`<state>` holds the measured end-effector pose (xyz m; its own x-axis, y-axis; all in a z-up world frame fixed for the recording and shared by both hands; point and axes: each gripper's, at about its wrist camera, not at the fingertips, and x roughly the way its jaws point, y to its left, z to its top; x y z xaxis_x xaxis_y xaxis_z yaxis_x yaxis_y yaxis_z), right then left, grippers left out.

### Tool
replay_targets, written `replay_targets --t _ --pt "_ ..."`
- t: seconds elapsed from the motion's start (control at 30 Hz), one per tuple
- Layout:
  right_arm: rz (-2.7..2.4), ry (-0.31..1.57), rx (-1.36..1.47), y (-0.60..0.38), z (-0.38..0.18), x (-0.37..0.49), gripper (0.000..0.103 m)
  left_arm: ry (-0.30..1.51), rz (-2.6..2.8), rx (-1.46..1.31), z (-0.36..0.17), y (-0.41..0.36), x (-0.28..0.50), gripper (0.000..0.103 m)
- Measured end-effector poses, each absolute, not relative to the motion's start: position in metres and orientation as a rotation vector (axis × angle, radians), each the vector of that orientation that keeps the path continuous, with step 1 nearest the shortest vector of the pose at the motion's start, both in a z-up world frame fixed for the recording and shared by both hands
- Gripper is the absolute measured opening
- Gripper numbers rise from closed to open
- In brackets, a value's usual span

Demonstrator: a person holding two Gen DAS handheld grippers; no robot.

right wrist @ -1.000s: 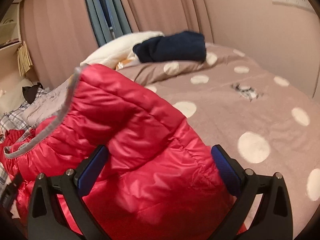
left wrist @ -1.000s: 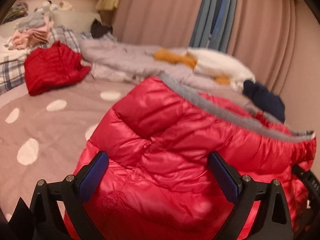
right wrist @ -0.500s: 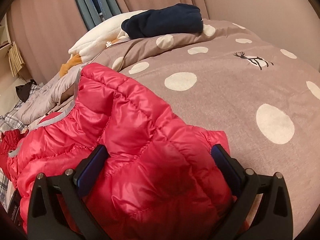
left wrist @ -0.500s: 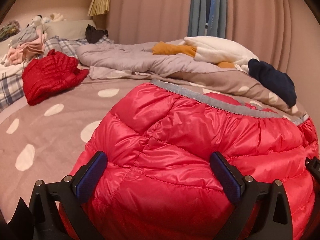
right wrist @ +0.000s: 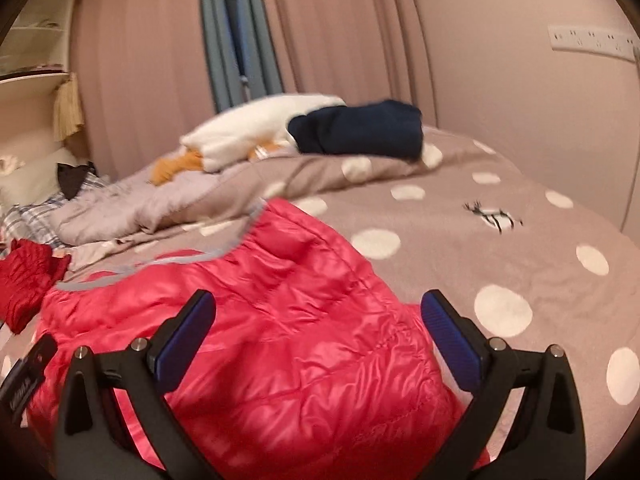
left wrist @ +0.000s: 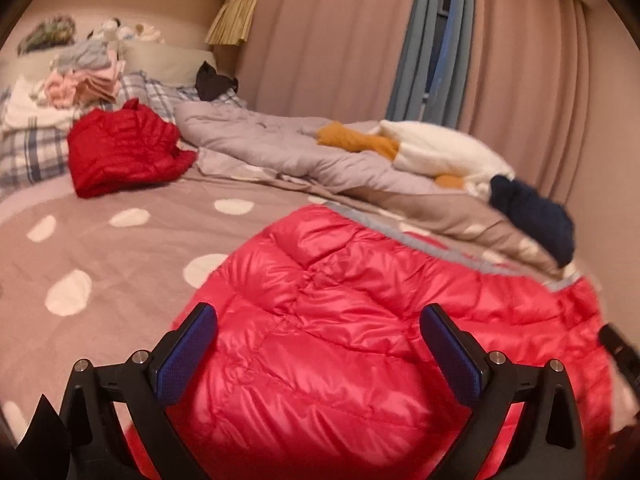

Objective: Fold large clothes

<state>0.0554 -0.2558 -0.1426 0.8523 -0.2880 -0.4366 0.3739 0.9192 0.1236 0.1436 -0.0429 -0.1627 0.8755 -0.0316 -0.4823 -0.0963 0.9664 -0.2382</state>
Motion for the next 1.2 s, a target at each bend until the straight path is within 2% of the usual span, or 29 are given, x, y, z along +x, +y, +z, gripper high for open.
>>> replay_targets --t 0.1,0.2,0.47,0.7,0.87,1.0,1.13,1.2 --pt "-0.328 0.499 0.238 -0.262 -0.157 0.066 0.103 0.598 0.027 -0.241 -0.18 -0.051 0.16 0.102" --pt "-0.333 0.621 0.286 -0.273 -0.189 0.088 0.103 0.577 0.042 -0.176 -0.197 -0.063 0.166 0.102" --pt "-0.357 0.621 0.241 -0.266 -0.193 0.096 0.103 0.6 0.037 -0.21 -0.195 -0.055 0.163 0.102" --pt "-0.356 0.588 0.213 -0.26 -0.181 0.076 0.103 0.58 0.038 -0.249 -0.176 -0.031 0.117 0.102" --pt "-0.301 0.492 0.222 -0.251 -0.16 0.049 0.103 0.595 0.152 -0.471 -0.178 0.022 0.088 0.102" --pt "-0.227 0.433 0.283 -0.243 -0.145 0.029 0.103 0.725 0.148 -0.639 -0.2 0.046 0.095 0.102" --pt "-0.217 0.446 0.256 -0.229 -0.142 0.025 0.103 0.84 0.054 -0.757 -0.224 0.047 0.105 0.102" --pt "-0.18 0.493 0.242 -0.221 -0.145 0.031 0.103 0.832 0.02 -0.786 -0.224 0.044 0.104 0.102"
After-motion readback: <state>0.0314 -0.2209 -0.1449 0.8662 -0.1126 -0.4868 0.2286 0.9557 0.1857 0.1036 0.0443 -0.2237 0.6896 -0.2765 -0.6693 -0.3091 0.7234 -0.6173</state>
